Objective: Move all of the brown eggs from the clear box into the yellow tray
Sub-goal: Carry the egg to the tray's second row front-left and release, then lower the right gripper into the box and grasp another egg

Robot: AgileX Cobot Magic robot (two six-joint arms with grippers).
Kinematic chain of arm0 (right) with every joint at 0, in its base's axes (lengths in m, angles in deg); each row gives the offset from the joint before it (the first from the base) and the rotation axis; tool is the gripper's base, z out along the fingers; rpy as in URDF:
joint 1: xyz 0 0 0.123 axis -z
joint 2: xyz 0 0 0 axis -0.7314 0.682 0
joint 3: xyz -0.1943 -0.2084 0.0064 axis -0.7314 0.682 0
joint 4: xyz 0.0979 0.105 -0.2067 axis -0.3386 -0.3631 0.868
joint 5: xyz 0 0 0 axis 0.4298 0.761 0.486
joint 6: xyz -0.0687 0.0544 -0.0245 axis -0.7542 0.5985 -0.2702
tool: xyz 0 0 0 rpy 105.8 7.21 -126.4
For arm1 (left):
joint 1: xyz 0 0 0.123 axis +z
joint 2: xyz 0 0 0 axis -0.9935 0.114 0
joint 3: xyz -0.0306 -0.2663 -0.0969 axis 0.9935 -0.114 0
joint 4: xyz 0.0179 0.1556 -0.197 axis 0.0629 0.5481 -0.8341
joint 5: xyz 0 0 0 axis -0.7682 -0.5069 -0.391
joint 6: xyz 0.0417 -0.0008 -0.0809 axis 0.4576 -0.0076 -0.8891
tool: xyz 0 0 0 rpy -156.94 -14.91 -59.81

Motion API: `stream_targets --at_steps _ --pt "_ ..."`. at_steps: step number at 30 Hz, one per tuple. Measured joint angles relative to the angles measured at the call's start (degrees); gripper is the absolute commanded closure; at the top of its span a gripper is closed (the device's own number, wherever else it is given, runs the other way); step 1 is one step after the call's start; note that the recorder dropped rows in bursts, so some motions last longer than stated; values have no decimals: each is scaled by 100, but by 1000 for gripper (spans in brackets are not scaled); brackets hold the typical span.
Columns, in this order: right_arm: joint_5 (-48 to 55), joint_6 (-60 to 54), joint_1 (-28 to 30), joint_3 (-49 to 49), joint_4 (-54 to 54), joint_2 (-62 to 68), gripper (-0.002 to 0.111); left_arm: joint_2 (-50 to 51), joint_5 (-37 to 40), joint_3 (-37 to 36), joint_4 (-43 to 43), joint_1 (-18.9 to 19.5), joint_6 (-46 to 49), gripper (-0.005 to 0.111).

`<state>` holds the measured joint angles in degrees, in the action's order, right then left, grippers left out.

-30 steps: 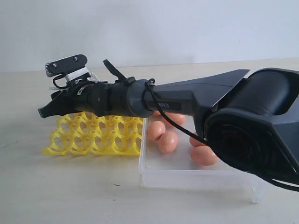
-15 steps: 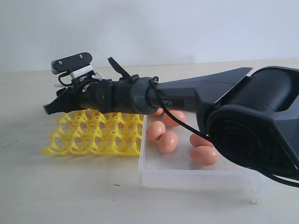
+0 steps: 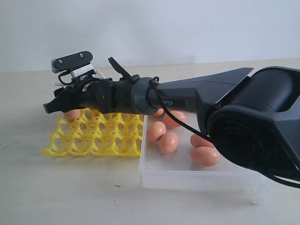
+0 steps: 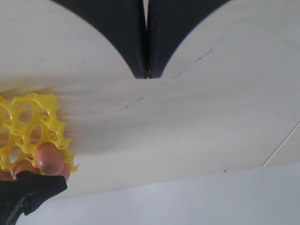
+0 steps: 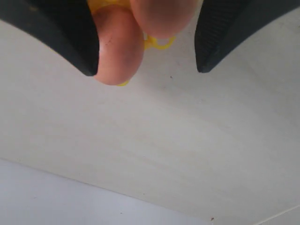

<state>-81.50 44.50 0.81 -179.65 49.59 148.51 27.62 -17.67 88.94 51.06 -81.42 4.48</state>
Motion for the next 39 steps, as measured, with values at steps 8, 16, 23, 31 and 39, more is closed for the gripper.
stream_targets --at_steps 8,16,23,31,39 --pt "232 11 0 0 0 -28 63 0 0 0 0 0 0 107" --pt "2636 33 0 0 640 -965 108 0 0 0 0 0 0 107" --pt "4303 858 0 0 2040 -2031 108 0 0 0 0 0 0 107" --pt "4044 1708 342 2098 2996 -4283 105 0 0 0 0 0 0 107" --pt "3791 1505 2370 3744 2538 -4171 52 0 0 0 0 0 0 107"
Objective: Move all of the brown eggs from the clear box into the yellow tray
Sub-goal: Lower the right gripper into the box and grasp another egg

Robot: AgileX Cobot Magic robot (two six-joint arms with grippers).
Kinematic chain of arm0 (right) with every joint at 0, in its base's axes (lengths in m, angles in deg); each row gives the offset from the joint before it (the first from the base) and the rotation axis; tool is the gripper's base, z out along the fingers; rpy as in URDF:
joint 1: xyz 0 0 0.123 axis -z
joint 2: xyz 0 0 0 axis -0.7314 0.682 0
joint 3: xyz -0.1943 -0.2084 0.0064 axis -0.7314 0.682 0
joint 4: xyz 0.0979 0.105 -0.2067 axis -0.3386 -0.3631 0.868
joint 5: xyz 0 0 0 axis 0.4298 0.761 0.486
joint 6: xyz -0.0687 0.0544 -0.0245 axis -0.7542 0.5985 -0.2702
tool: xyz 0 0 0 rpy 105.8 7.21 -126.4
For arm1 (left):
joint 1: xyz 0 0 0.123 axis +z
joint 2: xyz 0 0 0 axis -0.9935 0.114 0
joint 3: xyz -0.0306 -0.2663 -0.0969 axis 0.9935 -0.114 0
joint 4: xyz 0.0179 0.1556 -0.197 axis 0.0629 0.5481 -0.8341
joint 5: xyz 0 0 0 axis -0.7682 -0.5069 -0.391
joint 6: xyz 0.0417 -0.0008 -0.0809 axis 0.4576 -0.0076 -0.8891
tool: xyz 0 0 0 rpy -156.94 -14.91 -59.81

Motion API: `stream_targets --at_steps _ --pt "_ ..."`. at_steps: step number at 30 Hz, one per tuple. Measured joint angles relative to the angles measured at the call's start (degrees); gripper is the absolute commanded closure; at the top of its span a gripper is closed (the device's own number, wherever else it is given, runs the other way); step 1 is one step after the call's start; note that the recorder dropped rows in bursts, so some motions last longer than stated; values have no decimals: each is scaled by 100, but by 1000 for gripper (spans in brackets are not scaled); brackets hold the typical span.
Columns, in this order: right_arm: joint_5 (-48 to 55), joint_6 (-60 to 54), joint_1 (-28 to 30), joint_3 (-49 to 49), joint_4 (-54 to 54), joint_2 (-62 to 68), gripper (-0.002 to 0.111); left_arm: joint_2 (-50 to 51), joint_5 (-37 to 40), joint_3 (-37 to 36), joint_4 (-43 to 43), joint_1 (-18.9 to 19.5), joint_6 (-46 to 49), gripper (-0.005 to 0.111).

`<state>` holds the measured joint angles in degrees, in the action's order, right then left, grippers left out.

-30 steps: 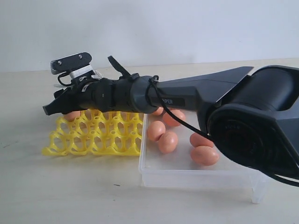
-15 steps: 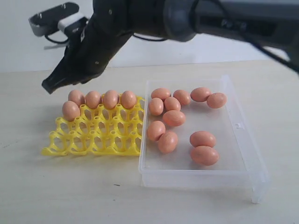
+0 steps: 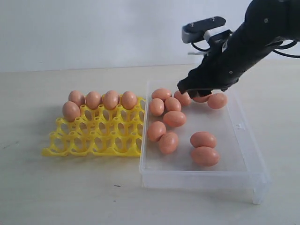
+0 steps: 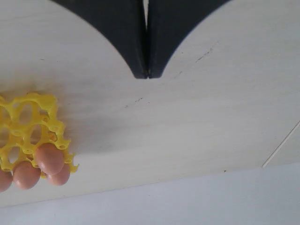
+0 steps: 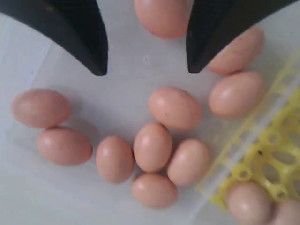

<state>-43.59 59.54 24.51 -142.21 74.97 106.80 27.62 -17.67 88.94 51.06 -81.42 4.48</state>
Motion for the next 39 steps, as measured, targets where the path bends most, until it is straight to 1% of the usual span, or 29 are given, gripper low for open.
stream_targets --at_steps 2,4,9,13,17,24,28,35,36,39 --pt "660 -171 118 -385 0 444 53 0 0 0 0 0 0 107" --pt "1089 -236 128 -663 11 738 53 0 0 0 0 0 0 107" --pt "2064 -511 128 -1216 46 1264 56 0 0 0 0 0 0 107" --pt "2615 -818 64 -1443 430 1416 56 0 0 0 0 0 0 107" --pt "2673 -1167 -116 -1490 762 1412 56 0 0 0 0 0 0 107" --pt "2138 -1516 -563 -1490 867 1412 56 0 0 0 0 0 0 107" --pt "2077 -1599 -731 -1490 1095 1412 55 0 0 0 0 0 0 107" --pt "2068 -1400 -768 -1490 1220 1412 55 0 0 0 0 0 0 107" --pt "2068 -1373 -768 -1490 1220 1412 55 0 0 0 0 0 0 107" --pt "2068 -1337 -768 -1490 1220 1412 47 0 0 0 0 0 0 107"
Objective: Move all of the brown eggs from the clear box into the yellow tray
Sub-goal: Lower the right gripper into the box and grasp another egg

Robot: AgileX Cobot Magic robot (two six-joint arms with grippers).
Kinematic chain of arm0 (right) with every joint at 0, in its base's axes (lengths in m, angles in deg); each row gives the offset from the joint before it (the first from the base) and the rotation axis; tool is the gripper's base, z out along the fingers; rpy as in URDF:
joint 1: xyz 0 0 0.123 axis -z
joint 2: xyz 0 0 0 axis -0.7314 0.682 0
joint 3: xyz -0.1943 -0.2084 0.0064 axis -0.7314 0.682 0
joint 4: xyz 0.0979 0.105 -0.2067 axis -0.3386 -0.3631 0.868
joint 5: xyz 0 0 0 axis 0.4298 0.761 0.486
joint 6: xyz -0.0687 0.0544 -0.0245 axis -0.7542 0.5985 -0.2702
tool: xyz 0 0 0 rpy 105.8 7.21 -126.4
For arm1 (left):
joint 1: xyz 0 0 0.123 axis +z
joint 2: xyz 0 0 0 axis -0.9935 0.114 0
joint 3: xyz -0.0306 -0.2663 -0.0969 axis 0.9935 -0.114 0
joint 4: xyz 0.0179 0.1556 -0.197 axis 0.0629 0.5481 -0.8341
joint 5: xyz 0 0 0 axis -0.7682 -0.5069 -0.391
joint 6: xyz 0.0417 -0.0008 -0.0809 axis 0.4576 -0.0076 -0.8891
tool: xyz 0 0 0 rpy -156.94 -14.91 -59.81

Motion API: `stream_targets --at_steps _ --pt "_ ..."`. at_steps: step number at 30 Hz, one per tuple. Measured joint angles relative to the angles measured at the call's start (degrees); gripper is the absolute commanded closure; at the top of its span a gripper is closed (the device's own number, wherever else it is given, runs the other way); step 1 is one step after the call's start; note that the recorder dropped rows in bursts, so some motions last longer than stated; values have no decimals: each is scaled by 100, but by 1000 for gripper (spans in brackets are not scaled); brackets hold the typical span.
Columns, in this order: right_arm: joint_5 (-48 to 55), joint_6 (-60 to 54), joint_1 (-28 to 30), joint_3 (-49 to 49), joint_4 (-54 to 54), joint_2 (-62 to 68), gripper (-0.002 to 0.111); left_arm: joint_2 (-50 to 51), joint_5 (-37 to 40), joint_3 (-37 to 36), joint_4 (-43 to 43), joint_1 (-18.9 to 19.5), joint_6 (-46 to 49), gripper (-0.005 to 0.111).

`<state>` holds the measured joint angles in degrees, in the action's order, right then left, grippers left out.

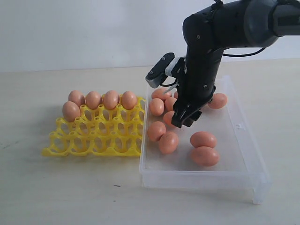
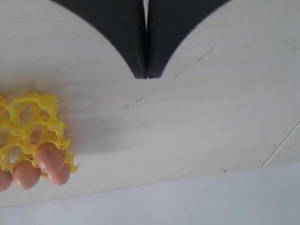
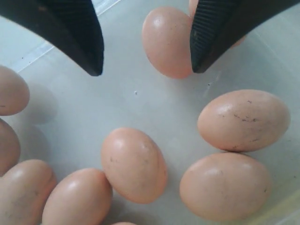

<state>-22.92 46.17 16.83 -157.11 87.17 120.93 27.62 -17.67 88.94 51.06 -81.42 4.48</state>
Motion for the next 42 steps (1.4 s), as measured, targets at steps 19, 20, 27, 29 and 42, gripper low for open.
stream_targets --at_steps 19,20,27,29,42 --pt "-836 58 0 908 313 0 45 0 0 0 0 0 0 107" --pt "-873 58 0 908 313 0 45 0 0 0 0 0 0 107" --pt "-1019 38 0 980 324 149 45 0 0 0 0 0 0 107" --pt "-1019 38 0 990 324 193 45 0 0 0 0 0 0 107" --pt "-1087 78 0 990 435 460 85 0 0 0 0 0 0 107"
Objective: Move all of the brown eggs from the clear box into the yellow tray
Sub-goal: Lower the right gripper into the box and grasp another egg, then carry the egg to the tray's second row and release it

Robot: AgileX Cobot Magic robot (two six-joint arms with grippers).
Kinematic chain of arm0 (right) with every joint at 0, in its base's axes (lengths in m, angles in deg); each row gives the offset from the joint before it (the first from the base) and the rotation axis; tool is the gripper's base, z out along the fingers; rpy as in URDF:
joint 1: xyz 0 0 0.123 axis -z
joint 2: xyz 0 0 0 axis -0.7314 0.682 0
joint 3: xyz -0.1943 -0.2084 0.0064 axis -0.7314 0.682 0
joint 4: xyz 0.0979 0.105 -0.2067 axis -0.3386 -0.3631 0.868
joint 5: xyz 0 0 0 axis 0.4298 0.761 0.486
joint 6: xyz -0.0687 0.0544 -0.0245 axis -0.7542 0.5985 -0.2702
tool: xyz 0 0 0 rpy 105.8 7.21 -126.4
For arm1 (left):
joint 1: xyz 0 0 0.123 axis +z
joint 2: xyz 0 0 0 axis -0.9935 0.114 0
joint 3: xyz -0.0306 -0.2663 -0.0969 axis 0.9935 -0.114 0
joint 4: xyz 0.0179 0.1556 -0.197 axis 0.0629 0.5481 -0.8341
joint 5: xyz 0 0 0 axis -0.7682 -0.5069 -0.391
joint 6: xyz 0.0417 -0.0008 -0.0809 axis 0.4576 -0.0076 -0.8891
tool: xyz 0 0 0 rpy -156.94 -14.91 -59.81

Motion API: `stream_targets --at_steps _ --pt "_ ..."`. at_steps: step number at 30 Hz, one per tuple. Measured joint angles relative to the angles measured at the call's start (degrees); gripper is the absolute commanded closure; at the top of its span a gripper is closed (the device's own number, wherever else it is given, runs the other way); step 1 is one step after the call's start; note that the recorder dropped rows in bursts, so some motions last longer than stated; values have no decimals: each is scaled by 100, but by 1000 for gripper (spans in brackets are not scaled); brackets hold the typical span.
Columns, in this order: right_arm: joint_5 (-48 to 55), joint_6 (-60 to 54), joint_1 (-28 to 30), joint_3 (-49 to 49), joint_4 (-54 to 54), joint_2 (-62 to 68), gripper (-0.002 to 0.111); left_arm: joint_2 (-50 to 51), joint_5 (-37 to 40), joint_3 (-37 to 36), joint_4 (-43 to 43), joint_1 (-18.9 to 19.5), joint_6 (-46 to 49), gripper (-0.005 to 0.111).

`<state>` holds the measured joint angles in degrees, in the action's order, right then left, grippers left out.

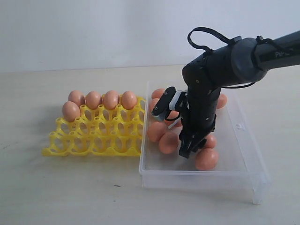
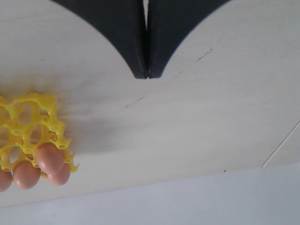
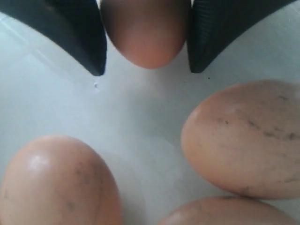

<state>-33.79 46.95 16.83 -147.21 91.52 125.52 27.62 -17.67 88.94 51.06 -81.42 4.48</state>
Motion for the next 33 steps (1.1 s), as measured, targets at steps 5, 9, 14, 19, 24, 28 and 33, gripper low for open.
stream_targets --at_steps 5,9,14,19,24,28,33 --pt "-50 94 -2 0 0 0 108 0 0 0 0 0 0 107" --pt "-365 422 -2 2 -99 -59 108 0 0 0 0 0 0 107" --pt "-1059 852 -2 35 -673 -559 108 0 0 0 0 0 0 107" --pt "-2199 969 -2 452 -1391 -1397 108 0 0 0 0 0 0 107" --pt "-4078 992 -105 1316 -2060 -2133 108 0 0 0 0 0 0 107" --pt "-5323 1168 -451 1741 -2222 -2269 108 0 0 0 0 0 0 107" --pt "-6711 1967 -959 1788 -1700 -1870 108 0 0 0 0 0 0 107"
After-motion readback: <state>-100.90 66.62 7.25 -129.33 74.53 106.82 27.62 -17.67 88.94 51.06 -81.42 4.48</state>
